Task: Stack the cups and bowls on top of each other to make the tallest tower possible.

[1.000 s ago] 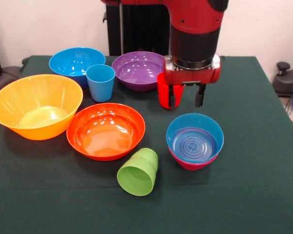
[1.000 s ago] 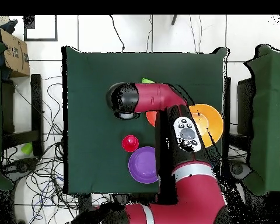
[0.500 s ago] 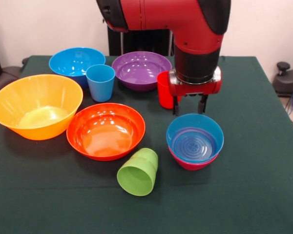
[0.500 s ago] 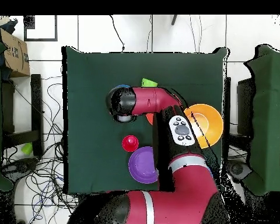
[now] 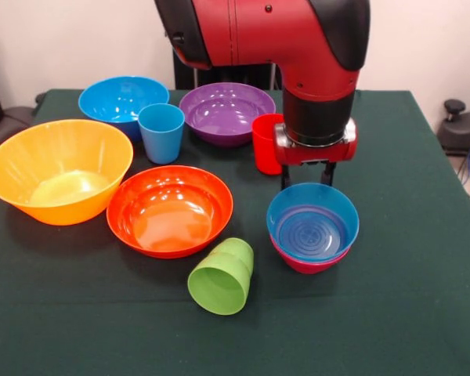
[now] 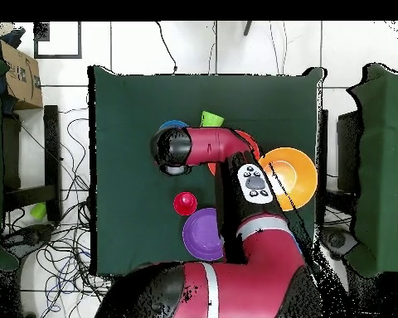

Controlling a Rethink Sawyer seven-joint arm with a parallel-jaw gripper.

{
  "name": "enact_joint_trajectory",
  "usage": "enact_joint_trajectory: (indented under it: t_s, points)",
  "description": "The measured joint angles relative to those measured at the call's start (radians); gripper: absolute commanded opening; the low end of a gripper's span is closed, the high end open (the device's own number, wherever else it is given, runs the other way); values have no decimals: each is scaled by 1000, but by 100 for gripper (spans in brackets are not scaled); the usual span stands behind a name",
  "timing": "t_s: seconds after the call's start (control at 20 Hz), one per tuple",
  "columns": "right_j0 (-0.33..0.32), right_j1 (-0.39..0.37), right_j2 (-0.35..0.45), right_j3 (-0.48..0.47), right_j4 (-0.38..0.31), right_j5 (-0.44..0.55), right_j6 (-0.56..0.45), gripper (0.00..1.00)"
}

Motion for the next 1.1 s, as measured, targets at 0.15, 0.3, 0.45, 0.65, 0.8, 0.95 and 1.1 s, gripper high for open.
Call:
enact_joint_trajectory:
  t_s: [0.15, 0.3, 0.45, 0.65, 0.8, 0.95, 1.1]
  points:
    - [0, 7, 0, 0, 0, 0, 0, 100]
    - [2, 17, 0, -3, 0, 0, 0, 100]
    - [2, 25, 0, -6, 0, 0, 0, 100]
    - [2, 32, 0, -7, 0, -1, 0, 100]
    - [2, 29, 0, -7, 0, 0, 0, 100]
    - [2, 20, 0, -7, 0, 0, 0, 100]
    - [2, 9, 0, -7, 0, 0, 0, 100]
